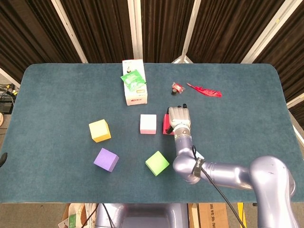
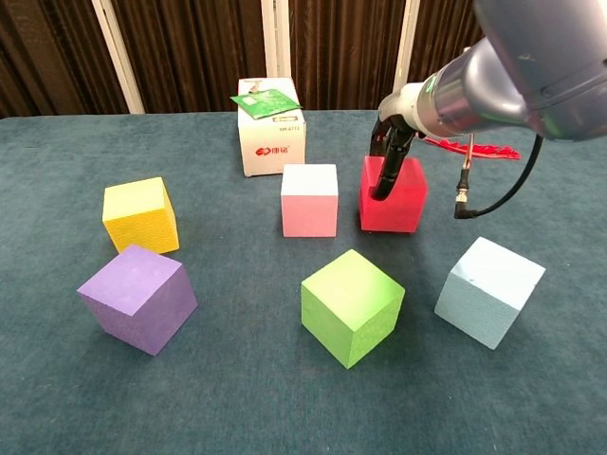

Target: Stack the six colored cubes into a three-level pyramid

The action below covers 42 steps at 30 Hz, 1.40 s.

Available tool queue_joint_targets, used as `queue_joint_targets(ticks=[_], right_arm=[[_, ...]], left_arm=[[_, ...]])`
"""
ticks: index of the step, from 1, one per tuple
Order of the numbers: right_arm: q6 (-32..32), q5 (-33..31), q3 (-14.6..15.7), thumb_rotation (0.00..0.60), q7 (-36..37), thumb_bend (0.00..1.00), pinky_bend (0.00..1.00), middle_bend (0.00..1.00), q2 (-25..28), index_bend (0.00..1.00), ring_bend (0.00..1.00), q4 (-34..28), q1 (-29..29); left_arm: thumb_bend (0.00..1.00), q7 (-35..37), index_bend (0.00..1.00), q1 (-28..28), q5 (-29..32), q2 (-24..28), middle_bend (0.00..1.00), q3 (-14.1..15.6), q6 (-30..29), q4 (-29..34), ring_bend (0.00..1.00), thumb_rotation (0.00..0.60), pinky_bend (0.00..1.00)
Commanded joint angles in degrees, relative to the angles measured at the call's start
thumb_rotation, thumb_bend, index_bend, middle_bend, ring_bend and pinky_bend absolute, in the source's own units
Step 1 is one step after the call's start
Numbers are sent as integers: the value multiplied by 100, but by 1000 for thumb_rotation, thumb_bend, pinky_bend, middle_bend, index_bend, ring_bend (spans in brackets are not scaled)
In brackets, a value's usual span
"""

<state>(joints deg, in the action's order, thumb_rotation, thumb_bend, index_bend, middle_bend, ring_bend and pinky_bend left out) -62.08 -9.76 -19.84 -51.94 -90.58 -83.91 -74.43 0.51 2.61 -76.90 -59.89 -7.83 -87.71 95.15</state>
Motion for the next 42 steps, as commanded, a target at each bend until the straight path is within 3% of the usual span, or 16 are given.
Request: queue_joint_targets(ticks=[1, 42], right_arm=[[3, -9, -47, 600, -8, 235, 0, 407, -59, 426, 184, 61, 8], [132, 348, -546, 600, -91, 235, 0, 407, -584, 426, 184, 486, 158]], left_arm=[[375, 10, 85, 6, 15, 11, 0, -6, 19, 5, 0, 600, 0], [376, -159, 86, -24, 271, -40, 0, -167, -83, -46, 0, 600, 0]])
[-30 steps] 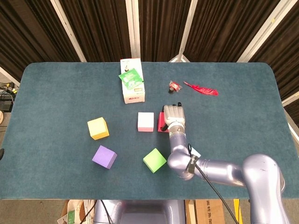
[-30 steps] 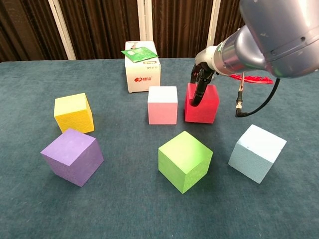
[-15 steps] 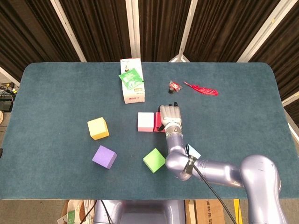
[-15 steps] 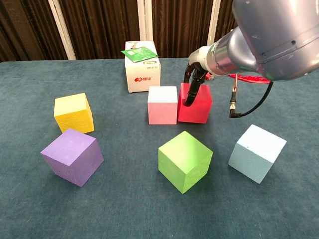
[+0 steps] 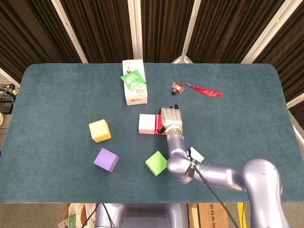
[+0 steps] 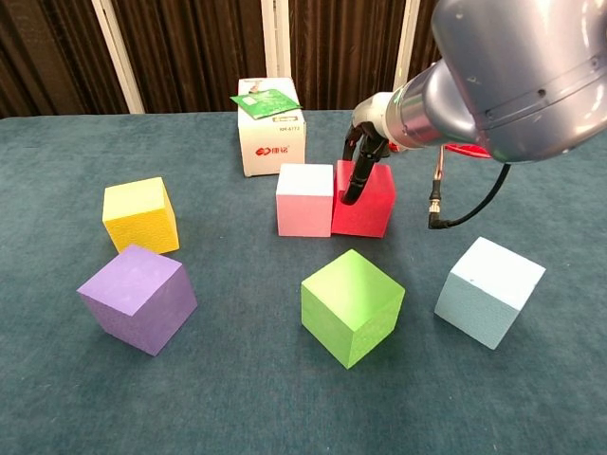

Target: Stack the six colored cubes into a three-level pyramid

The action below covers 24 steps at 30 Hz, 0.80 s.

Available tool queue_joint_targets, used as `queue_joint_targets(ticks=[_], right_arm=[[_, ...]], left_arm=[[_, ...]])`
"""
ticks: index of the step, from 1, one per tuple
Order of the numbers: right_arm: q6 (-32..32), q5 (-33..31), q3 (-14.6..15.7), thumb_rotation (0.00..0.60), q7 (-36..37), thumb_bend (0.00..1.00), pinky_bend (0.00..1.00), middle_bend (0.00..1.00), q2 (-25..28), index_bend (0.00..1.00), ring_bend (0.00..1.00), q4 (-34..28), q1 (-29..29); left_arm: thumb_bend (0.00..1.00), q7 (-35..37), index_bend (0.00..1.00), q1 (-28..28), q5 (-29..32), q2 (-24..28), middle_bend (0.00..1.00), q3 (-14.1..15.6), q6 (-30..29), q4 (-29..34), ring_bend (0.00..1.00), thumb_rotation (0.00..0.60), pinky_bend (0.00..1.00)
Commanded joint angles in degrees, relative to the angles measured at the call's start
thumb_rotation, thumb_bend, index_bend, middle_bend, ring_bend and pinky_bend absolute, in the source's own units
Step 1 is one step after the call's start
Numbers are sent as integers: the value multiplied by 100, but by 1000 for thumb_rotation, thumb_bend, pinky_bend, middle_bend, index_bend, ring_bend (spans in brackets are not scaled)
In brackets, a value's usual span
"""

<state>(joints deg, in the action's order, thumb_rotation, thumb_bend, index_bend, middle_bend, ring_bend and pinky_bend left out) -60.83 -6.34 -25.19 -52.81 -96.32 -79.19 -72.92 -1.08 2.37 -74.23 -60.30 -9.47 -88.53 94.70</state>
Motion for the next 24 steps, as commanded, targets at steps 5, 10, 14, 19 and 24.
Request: queue_joint_targets(ticks=[5, 10, 14, 19, 24], right_arm=[[2, 36, -43, 600, -27, 235, 0, 407, -29, 426, 184, 37, 12], [-11, 83, -53, 600, -24, 234, 0, 407, -61, 426, 184, 79, 36], [3, 126, -55, 600, -5, 235, 0, 406, -97, 426, 184, 119, 66], [57, 152, -73, 600, 11, 235, 0, 406, -149, 426, 184, 183, 90], [64, 179, -82, 600, -9, 235, 0, 405, -177, 426, 184, 208, 97]], left_arm=[[376, -12, 86, 5, -6, -4, 0, 5, 15, 2, 0, 600, 0], [376, -27, 87, 6, 5, -8, 0, 1, 18, 3, 0, 600, 0], [376, -36, 87, 5, 13, -9, 0, -2, 18, 7, 0, 600, 0], [376, -58, 88, 8, 20, -9, 0, 4, 34, 20, 0, 600, 0], [376, -62, 88, 5, 49, -10, 0, -11, 31, 21, 0, 600, 0]])
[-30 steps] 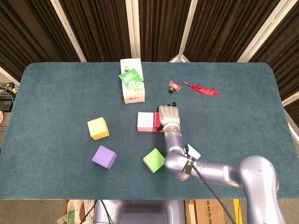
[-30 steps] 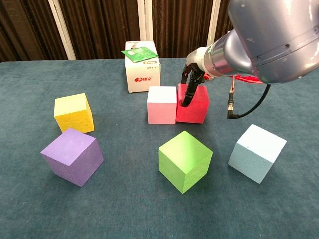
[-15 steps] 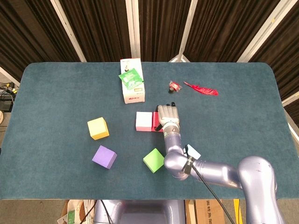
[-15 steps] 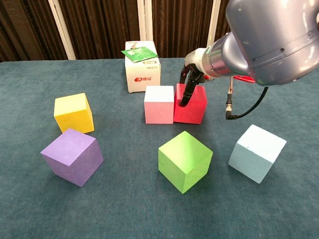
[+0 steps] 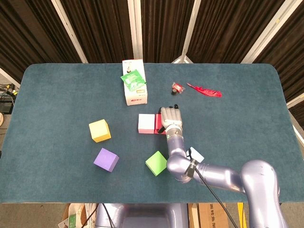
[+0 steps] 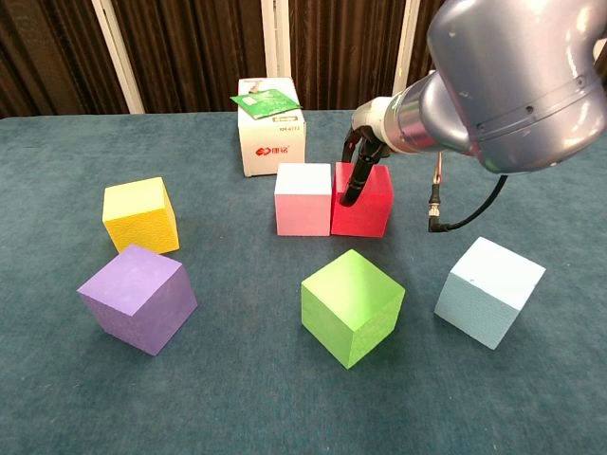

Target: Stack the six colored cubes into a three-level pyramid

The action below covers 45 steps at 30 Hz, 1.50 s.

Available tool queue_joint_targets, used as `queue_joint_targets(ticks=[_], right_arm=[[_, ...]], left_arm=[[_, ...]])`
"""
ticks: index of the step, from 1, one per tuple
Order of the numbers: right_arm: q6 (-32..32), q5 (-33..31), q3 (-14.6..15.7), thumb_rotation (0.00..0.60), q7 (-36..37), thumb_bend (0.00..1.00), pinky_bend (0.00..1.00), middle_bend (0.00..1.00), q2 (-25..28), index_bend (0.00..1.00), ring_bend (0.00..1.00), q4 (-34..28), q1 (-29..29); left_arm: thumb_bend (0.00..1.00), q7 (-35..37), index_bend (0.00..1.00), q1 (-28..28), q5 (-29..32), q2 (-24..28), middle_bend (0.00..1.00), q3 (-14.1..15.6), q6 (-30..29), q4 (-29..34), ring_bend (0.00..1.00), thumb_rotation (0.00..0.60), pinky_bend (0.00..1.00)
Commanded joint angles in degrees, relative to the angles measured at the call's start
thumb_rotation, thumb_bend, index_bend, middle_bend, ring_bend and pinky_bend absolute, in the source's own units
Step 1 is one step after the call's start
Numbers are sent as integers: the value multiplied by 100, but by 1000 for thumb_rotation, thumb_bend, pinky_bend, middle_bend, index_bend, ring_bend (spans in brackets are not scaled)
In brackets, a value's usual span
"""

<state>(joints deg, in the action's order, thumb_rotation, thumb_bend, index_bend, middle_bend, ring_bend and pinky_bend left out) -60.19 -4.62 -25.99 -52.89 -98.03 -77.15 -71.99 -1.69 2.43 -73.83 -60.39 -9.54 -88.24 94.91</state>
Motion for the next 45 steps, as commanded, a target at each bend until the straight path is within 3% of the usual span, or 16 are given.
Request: queue_joint_targets(ticks=[1, 17, 22, 33, 45], right_arm=[[3, 14, -5, 600, 1, 235, 0, 406, -14, 426, 184, 10, 8], [68, 25, -36, 600, -30, 235, 0, 354, -123, 424, 182, 135, 44], [89, 22, -45, 600, -57, 235, 0, 306, -125, 404, 138, 136, 51], [137, -72, -53, 600, -178, 235, 0, 191, -43, 303, 56, 45, 63], [201, -99, -37, 600, -215, 234, 0, 132, -10, 238, 17, 28, 68]], left_arm=[[376, -9, 88, 1, 13, 2, 0, -5, 4, -2, 0, 600, 0], [376, -30, 88, 2, 19, 1, 0, -6, 11, -12, 0, 600, 0], [376, -39, 89, 3, 25, 1, 0, -11, 8, -17, 0, 600, 0], [376, -50, 92, 3, 13, -12, 0, -9, -1, -25, 0, 600, 0], [376, -77, 93, 8, 17, -23, 0, -7, 7, -30, 0, 600, 0]])
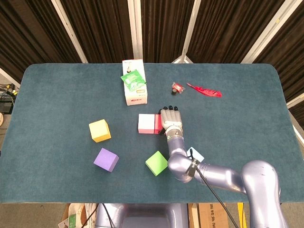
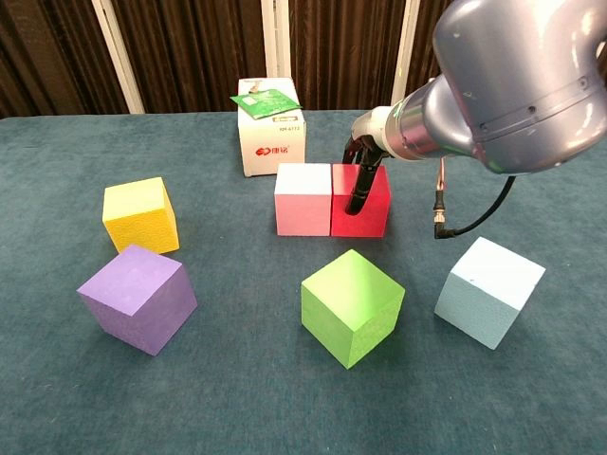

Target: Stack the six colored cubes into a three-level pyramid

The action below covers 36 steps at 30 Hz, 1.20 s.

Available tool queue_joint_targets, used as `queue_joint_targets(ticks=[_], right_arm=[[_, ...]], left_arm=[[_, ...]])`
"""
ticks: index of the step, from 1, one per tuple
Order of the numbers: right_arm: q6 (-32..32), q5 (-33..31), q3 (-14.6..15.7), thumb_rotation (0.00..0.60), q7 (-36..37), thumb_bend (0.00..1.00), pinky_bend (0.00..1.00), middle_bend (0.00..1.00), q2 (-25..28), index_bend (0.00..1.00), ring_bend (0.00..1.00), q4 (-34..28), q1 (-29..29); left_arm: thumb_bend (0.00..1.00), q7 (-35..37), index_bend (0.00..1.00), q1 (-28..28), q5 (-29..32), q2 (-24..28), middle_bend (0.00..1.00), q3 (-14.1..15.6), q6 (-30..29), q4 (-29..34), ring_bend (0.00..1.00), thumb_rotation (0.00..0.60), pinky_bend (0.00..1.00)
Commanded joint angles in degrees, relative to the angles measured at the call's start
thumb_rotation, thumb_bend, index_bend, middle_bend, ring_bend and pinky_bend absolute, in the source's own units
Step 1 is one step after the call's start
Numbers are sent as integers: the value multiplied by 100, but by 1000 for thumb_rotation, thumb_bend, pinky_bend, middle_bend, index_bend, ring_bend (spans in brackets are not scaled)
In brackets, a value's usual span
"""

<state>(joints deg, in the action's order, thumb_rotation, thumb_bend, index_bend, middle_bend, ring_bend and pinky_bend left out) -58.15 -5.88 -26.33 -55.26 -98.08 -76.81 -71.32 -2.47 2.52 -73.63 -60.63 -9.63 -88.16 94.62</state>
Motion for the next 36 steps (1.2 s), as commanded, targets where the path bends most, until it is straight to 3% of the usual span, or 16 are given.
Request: queue_joint_targets(ticks=[1, 15, 19, 23, 27, 29, 36], right_arm=[[-3, 35, -1, 600, 27, 235, 0, 127, -6, 228, 14, -9, 2], [102, -52, 21, 600, -57, 235, 0, 0, 220, 0, 0, -315, 18], [76, -81, 46, 600, -102, 235, 0, 0, 580, 0, 0, -830, 108], [-174, 82, 85, 600, -8, 236, 0, 0, 1275, 0, 0, -1764, 374], [-736, 1120, 124, 600, 741, 235, 0, 0, 2580, 0, 0, -3263, 1299], [-809, 1688, 242, 600, 1131, 235, 0, 0, 3122, 0, 0, -3699, 1781], [-1055, 3454, 709, 600, 2392, 235, 0, 0, 4173, 0, 0, -4043, 3137]], left_arm=[[375, 2, 93, -2, -4, 1, 0, 2, -3, -1, 0, 600, 0], [376, -43, 92, 13, 24, -16, 0, -5, 19, -1, 0, 600, 0], [375, -55, 92, 21, 24, -29, 0, -9, 22, -24, 0, 600, 0], [376, -54, 92, 34, 26, -37, 0, -8, 45, -35, 0, 600, 0], [376, 72, 91, 29, -92, -31, 0, 13, 14, -43, 0, 600, 0], [375, 147, 89, 28, -141, -26, 0, 33, 25, -56, 0, 600, 0], [371, 131, 85, 45, -192, -62, 0, 63, 43, -51, 0, 600, 0]])
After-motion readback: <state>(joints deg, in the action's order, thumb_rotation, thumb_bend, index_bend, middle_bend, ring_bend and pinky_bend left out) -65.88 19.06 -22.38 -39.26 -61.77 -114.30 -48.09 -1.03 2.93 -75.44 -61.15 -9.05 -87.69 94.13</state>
